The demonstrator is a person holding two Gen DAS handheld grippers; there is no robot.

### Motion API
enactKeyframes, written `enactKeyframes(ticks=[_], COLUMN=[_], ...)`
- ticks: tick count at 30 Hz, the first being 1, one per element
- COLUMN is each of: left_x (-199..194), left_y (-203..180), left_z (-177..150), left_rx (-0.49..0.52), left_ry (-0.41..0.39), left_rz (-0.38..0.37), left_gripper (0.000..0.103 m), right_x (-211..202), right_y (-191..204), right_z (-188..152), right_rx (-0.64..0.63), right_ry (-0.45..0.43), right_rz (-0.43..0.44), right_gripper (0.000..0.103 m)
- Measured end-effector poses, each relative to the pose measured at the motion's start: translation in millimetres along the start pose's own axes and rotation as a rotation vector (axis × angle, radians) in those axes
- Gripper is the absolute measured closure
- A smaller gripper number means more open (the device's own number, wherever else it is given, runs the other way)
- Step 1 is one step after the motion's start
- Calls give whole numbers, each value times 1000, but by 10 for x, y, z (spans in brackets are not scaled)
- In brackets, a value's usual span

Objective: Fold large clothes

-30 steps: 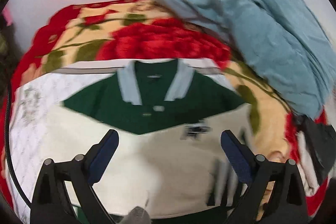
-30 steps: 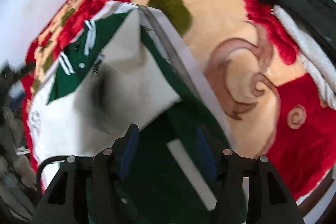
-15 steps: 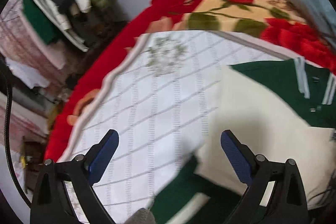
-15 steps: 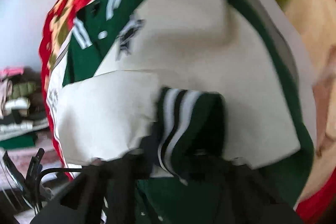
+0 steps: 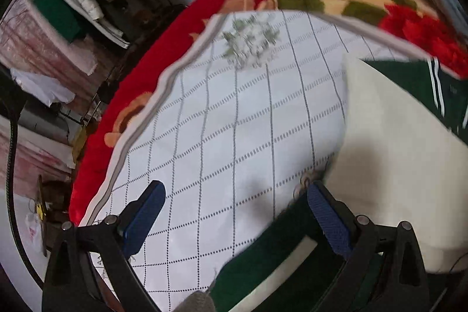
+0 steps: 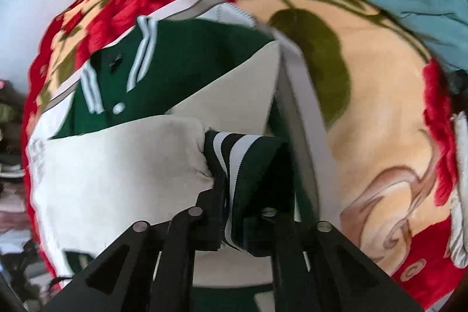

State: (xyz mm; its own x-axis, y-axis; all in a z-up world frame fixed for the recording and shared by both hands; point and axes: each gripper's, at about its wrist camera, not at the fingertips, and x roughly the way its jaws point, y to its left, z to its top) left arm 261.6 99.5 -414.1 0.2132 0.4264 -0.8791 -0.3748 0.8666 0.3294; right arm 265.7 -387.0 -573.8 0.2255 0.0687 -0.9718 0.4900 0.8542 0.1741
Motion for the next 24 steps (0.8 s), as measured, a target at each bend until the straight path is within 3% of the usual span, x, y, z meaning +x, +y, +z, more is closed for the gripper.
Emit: enactKeyframes(ticks=[3,5,7,9,12,16,19,22,24], left_x=[11,40,130,288,517,842,1063,1208,1248], left_y=[-12,-20,-79,-190,-377,-606,-593,-491,-439], left_z=[-124,-239,-359,-435,-433,-287,-115,-19,36], left_rx=[56,94,140,187,231,271,240,179,149], left_ry=[-1,9,37,66,63,37,52,87,96], left_rz=[15,27,37,67,126,223,267,244,231], left_gripper=[4,4,4,4,4,4,1,0,0], right_x=[-223,-321,-334,-225,-18,200,315,458,475], right_y=[-80,-209,-346,-458,-594,-643,-620,-577,-675], right_z=[-252,-517,-755,-1011,-1230,-1179,-980,-870,-829], right_rx=[9,26,20,2,-4,-27,-47,-88,-59], right_ry=[-34,-27,7,79,144,123,89,104,61], right_rz=[-6,-58,-122,-214,-265,-340,-351,-349,-388], right_gripper=[87,84,75,75,75,75,75,76,76])
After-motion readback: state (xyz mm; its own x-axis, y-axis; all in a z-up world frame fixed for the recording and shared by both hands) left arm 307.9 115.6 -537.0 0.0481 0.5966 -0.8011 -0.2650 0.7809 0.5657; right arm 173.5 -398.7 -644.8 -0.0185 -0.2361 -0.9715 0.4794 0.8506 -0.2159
